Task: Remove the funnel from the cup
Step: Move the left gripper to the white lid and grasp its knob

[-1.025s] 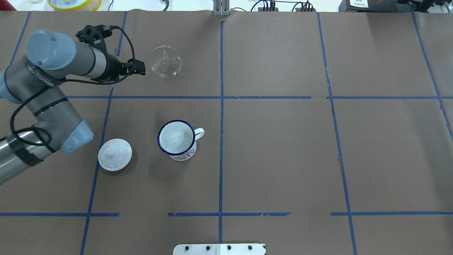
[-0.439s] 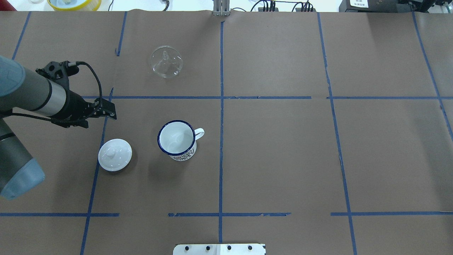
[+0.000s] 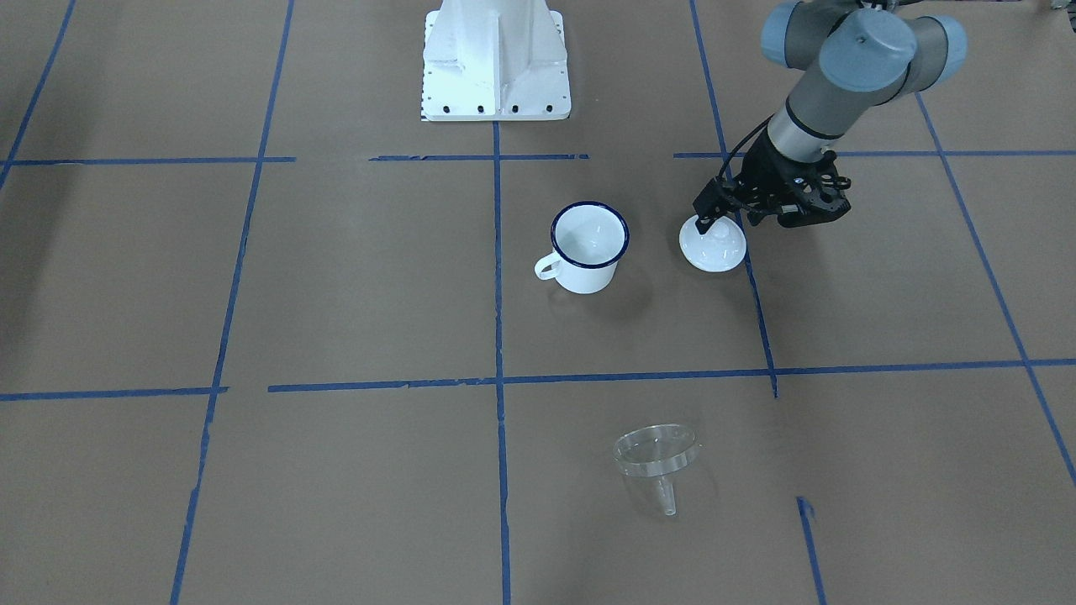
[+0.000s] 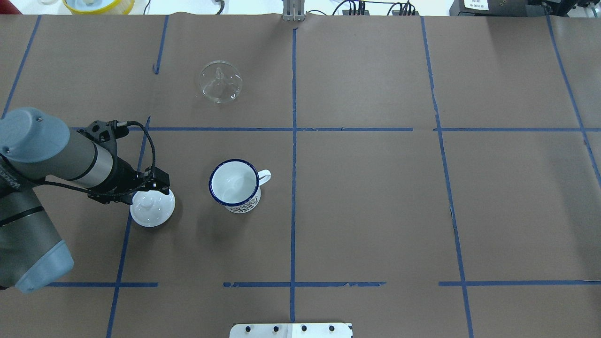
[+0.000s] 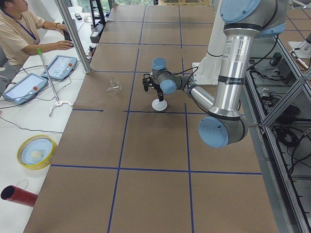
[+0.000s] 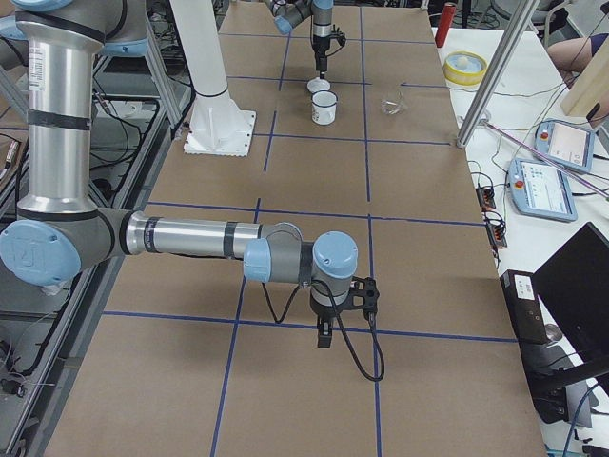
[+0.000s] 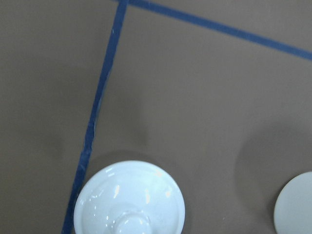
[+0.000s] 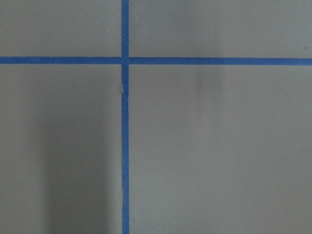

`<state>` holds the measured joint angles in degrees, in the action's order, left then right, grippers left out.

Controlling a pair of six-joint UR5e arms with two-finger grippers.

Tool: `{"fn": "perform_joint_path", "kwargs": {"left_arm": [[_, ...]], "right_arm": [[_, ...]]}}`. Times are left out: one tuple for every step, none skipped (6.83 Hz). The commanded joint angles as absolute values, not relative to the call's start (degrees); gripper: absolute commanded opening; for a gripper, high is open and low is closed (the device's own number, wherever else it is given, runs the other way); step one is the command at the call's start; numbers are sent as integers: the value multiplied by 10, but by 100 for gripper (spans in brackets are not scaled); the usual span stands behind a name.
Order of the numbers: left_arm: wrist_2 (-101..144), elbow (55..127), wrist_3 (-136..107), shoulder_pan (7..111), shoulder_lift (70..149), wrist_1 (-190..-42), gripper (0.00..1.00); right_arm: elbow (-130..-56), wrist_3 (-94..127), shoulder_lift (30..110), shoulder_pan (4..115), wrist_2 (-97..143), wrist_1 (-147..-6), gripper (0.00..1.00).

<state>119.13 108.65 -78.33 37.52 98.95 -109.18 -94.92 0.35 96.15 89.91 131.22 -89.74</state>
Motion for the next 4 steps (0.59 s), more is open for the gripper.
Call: {"fn": "perform_joint_path", "kwargs": {"left_arm": [[1173, 1066, -784, 364, 990, -1092, 86], [1172, 1067, -784, 364, 989, -1092, 82], [1172, 1066, -784, 364, 988, -1092, 79], [1171, 1066, -784, 364, 988, -1090, 77]], "right_arm": [[-949, 4, 962, 899, 1312, -897, 100], [-949, 4, 962, 899, 1312, -897, 100], [-949, 4, 962, 899, 1312, -897, 100], [-949, 4, 962, 899, 1312, -897, 100]]}}
